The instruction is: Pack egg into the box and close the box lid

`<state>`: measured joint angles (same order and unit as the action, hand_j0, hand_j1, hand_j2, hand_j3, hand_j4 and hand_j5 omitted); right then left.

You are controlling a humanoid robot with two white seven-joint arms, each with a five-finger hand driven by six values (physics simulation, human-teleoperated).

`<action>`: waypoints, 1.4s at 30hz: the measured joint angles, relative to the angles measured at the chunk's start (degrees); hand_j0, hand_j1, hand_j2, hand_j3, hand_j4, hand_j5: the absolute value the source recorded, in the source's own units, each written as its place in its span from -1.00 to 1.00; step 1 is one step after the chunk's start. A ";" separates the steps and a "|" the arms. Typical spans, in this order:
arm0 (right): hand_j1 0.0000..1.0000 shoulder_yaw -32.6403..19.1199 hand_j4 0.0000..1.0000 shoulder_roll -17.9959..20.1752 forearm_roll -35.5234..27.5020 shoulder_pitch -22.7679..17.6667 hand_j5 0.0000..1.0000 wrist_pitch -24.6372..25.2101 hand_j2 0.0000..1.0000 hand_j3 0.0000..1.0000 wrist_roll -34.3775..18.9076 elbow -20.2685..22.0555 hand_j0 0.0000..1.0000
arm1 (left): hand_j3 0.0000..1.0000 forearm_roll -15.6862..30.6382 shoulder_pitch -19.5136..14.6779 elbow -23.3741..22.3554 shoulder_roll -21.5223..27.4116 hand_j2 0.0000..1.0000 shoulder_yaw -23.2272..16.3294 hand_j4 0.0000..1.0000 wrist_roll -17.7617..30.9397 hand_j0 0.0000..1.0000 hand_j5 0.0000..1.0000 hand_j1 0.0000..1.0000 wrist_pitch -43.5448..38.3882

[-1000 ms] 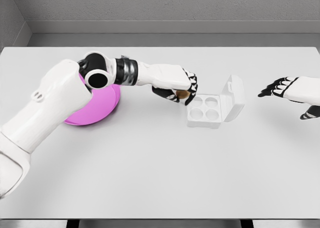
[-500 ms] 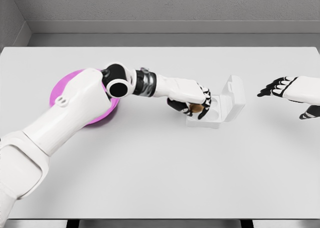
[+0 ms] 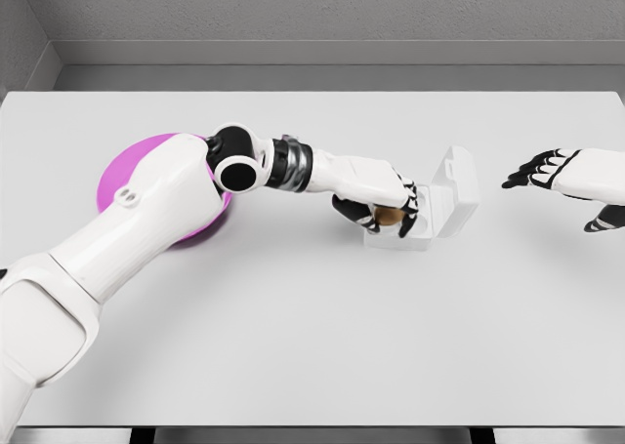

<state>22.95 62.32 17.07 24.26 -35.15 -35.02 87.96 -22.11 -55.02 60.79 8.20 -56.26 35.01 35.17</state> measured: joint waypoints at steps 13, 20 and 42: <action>1.00 0.02 1.00 0.08 0.00 0.00 1.00 0.00 1.00 1.00 0.00 0.01 1.00 | 0.47 0.45 -0.09 -0.05 -0.08 0.47 0.05 0.47 0.01 0.47 0.47 0.47 0.00; 1.00 0.07 1.00 0.01 0.03 0.00 1.00 0.00 1.00 1.00 0.00 0.01 1.00 | 0.65 1.02 -0.09 -0.06 0.03 0.65 0.09 0.65 0.01 0.65 0.65 0.65 -0.01; 1.00 0.09 1.00 -0.34 0.04 0.18 1.00 0.00 1.00 1.00 0.00 0.60 1.00 | 1.00 18.18 -1.05 5.95 18.63 1.00 2.96 1.00 0.02 1.00 1.00 1.00 -0.02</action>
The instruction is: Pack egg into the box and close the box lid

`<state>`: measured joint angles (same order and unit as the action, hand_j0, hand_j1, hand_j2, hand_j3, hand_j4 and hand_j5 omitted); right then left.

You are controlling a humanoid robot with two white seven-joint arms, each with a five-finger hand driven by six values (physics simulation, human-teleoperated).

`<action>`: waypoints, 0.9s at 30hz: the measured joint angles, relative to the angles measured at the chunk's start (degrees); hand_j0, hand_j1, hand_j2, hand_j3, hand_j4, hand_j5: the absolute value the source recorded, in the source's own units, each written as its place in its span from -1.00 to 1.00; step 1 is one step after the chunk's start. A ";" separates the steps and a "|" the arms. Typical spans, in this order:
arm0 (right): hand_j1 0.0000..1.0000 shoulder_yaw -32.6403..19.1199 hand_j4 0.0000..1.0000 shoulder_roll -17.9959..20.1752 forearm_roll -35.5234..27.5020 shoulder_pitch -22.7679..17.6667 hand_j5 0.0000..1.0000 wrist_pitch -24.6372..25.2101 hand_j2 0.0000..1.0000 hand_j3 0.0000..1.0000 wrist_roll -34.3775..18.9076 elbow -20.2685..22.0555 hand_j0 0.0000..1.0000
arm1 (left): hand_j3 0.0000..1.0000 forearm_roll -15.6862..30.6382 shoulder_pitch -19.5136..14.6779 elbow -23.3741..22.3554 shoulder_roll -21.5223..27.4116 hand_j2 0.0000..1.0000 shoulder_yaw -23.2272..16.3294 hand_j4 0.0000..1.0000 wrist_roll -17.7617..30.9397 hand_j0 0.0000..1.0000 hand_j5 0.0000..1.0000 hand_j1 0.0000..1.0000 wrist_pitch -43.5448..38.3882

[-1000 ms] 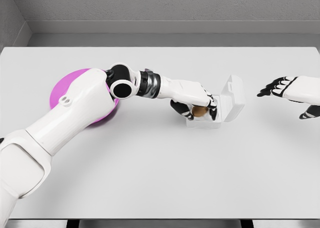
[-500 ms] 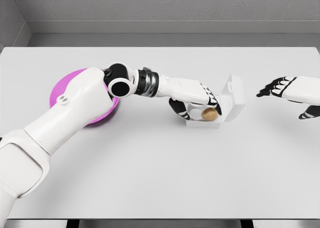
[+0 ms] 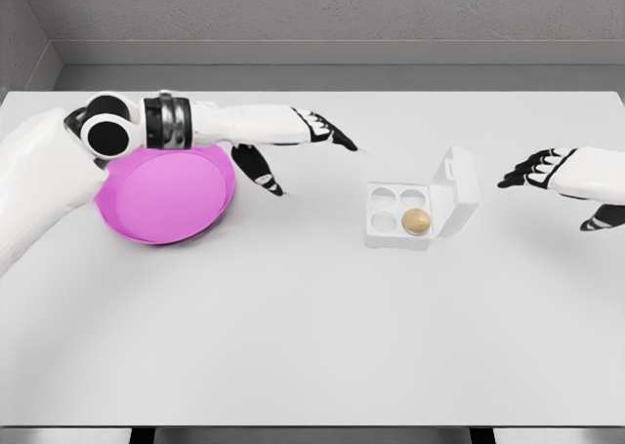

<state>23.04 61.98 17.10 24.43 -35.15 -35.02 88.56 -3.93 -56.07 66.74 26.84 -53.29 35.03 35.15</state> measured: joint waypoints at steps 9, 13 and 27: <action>1.00 0.64 1.00 -0.26 0.02 0.09 1.00 -0.01 1.00 1.00 0.00 0.90 1.00 | 1.00 0.47 0.18 0.28 4.07 1.00 1.41 1.00 0.00 1.00 1.00 1.00 0.01; 1.00 0.97 1.00 -0.32 -0.02 -0.09 1.00 0.00 1.00 1.00 0.00 2.87 1.00 | 1.00 0.52 0.09 0.24 4.78 1.00 1.83 1.00 0.00 1.00 1.00 1.00 0.00; 1.00 1.08 1.00 -0.50 -0.34 0.26 1.00 -0.01 1.00 1.00 0.00 9.17 1.00 | 1.00 0.49 0.18 -0.21 5.13 1.00 2.41 1.00 0.00 1.00 1.00 1.00 0.01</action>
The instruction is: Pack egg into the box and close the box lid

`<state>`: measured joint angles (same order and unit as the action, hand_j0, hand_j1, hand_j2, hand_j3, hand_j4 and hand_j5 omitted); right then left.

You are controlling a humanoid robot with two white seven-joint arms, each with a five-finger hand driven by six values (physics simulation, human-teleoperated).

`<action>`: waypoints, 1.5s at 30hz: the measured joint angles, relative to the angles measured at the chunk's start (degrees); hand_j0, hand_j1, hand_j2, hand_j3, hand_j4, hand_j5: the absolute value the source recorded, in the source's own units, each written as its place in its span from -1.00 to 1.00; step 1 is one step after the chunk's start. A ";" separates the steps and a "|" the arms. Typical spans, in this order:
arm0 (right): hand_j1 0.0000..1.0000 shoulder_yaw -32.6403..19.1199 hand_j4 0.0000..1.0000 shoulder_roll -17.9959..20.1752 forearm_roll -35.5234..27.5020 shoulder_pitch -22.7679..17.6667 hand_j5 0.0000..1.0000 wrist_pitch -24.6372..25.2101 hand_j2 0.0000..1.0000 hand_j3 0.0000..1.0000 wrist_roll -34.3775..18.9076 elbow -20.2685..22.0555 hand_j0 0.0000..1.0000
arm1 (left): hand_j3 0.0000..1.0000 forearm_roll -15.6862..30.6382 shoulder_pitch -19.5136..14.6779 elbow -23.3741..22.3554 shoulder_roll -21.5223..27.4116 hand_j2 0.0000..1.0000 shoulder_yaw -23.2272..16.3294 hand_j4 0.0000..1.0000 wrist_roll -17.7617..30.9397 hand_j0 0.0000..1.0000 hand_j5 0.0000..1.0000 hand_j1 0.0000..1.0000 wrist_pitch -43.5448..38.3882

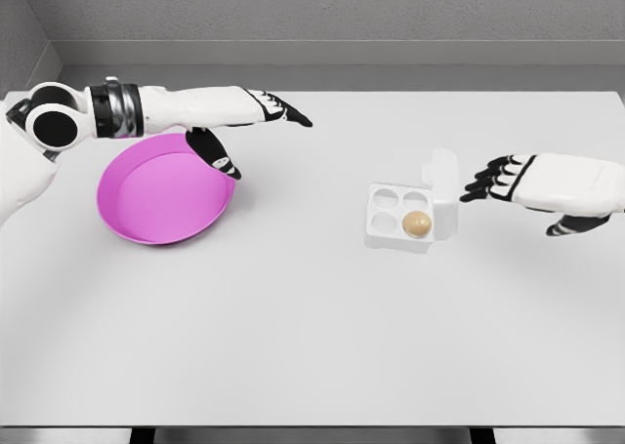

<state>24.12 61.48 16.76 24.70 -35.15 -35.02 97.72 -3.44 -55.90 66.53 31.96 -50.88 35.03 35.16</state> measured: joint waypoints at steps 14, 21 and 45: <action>1.00 -1.05 1.00 -2.85 -0.68 2.02 1.00 -0.01 1.00 1.00 0.00 1.40 1.00 | 1.00 0.03 0.00 -0.03 0.92 1.00 0.02 1.00 0.00 1.00 1.00 1.00 0.00; 1.00 -6.15 1.00 -2.76 -4.23 1.76 1.00 0.00 1.00 1.00 0.00 -10.63 1.00 | 1.00 0.05 0.00 -0.01 1.12 1.00 0.02 1.00 0.00 1.00 1.00 1.00 0.00; 1.00 4.11 1.00 -5.01 0.66 1.41 1.00 0.00 1.00 1.00 0.00 -19.07 1.00 | 1.00 0.05 0.00 -0.01 1.15 1.00 0.05 1.00 0.00 1.00 1.00 1.00 0.00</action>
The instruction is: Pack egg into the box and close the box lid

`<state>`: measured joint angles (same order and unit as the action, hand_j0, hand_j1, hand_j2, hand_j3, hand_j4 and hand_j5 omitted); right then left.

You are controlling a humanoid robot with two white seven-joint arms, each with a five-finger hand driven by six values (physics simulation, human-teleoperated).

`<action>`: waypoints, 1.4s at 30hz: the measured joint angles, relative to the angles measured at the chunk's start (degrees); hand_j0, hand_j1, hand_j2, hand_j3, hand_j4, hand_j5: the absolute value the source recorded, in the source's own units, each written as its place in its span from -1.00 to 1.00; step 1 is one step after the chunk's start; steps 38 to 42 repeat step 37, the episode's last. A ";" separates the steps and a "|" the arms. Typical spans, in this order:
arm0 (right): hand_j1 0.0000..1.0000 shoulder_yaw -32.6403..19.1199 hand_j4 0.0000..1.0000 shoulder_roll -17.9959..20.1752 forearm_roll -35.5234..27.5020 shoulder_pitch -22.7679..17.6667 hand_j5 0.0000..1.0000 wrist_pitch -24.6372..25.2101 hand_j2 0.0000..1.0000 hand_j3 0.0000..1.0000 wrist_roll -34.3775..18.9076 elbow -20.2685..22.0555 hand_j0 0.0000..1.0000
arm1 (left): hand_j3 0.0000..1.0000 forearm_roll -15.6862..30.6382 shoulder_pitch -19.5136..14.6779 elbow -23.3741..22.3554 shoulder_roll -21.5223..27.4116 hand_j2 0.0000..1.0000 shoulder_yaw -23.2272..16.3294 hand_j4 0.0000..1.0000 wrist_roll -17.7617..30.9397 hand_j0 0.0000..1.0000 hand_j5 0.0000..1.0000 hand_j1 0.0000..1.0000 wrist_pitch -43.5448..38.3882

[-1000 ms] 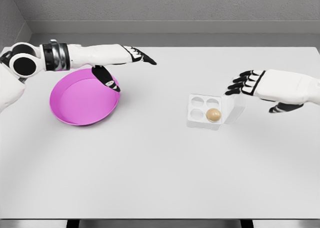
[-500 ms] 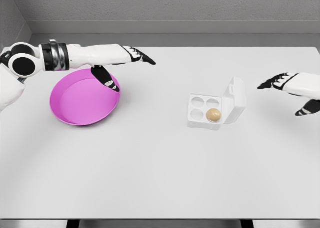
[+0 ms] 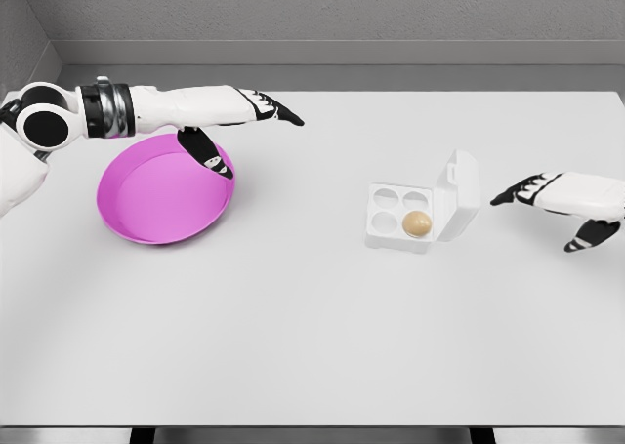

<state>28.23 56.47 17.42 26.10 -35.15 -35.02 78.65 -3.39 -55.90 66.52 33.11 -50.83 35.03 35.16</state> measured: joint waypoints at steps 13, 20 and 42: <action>1.00 0.56 1.00 -1.30 0.22 0.62 1.00 0.01 1.00 1.00 0.00 4.67 1.00 | 1.00 -0.07 0.00 -0.07 0.00 1.00 0.01 1.00 0.00 1.00 1.00 1.00 0.00; 1.00 0.53 1.00 -1.34 0.20 0.70 1.00 0.00 1.00 1.00 0.00 7.90 1.00 | 1.00 -0.09 0.00 -0.08 0.00 1.00 0.02 1.00 0.00 1.00 1.00 1.00 0.00; 1.00 -3.26 1.00 -2.09 -2.18 0.62 1.00 -0.01 1.00 1.00 0.00 7.23 1.00 | 1.00 0.03 0.18 -0.90 -1.01 1.00 -0.18 1.00 0.00 1.00 1.00 1.00 0.00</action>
